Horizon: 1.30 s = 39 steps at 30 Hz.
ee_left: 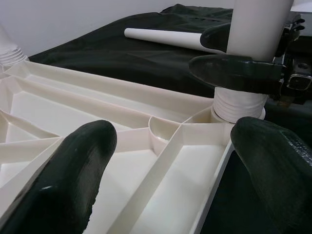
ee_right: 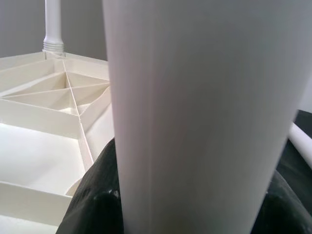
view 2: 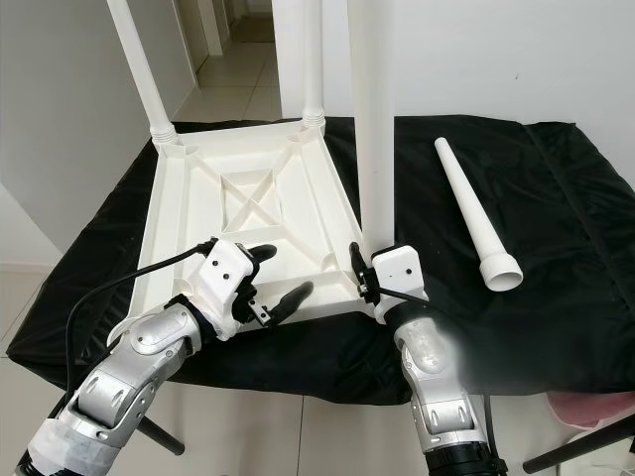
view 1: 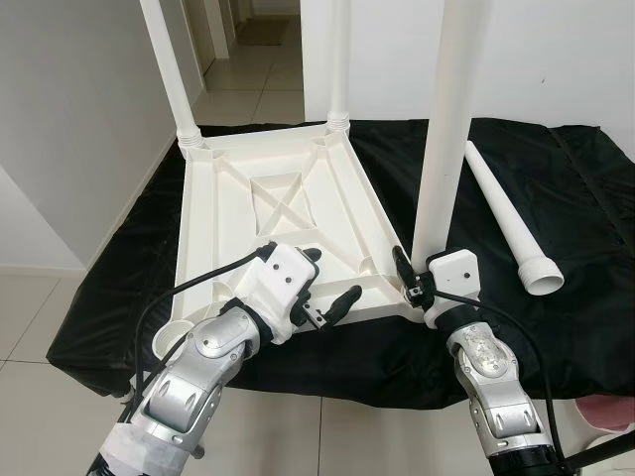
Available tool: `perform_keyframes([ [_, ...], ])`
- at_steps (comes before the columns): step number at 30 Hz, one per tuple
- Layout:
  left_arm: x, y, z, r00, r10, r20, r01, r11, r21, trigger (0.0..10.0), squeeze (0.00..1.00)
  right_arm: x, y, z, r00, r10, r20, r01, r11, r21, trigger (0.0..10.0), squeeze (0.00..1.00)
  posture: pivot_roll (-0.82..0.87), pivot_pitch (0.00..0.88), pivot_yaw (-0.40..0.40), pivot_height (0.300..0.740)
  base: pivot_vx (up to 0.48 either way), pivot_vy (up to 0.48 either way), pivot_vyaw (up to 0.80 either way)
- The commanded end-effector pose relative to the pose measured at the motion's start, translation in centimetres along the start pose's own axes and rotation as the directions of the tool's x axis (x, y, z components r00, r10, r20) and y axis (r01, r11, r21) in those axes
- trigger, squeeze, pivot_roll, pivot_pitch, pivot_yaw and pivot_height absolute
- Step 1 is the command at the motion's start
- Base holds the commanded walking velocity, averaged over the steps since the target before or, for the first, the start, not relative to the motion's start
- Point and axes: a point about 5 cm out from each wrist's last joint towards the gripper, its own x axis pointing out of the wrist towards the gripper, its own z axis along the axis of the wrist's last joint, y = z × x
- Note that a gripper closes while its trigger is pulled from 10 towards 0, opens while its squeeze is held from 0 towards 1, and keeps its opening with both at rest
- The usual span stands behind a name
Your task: Building children table
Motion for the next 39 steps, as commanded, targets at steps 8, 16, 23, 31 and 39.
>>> perform_keyframes([
  [8, -0.2, -0.3, 0.1, 0.999, -0.05, -0.007, 0.05, 0.999, 0.001, 10.0, 0.0, -1.1, 1.5, -2.8, 0.992, 0.036, -0.118, -0.004, 0.966, 0.26, 10.0, 0.0, -0.04, 0.023, 0.056, 0.74, 0.0, 0.0, 0.0],
  [16, -0.2, -0.2, 0.1, 0.999, -0.049, -0.008, 0.049, 0.999, 0.002, 10.0, 0.0, -0.8, 1.8, -2.9, 0.989, 0.059, -0.137, -0.02, 0.962, 0.274, 10.0, 0.0, -0.04, 0.029, 0.058, 0.74, 0.0, 0.0, 0.0],
  [23, -0.4, -0.2, 0.1, 0.999, -0.042, -0.011, 0.042, 0.999, -0.001, 10.0, 0.0, 0.2, 1.7, -2.9, 0.966, 0.141, -0.218, -0.084, 0.963, 0.255, 10.0, 0.0, -0.03, 0.031, 0.057, 0.74, 0.0, 0.0, 0.0],
  [31, -0.3, -0.2, 0.1, 0.999, -0.037, -0.008, 0.037, 0.999, -0.002, 10.0, 0.0, 1.1, 1.3, -2.7, 0.94, 0.22, -0.259, -0.152, 0.954, 0.259, 10.0, 0.0, -0.03, 0.03, 0.055, 0.74, 0.0, 0.0, 0.0],
  [39, -0.3, -0.1, 0.2, 0.999, -0.033, -0.006, 0.033, 0.999, 0.002, 10.0, 0.0, 1.3, 1.2, -3.2, 0.916, 0.265, -0.301, -0.19, 0.948, 0.256, 10.0, 0.0, -0.03, 0.028, 0.053, 0.74, 0.0, 0.0, 0.0],
])
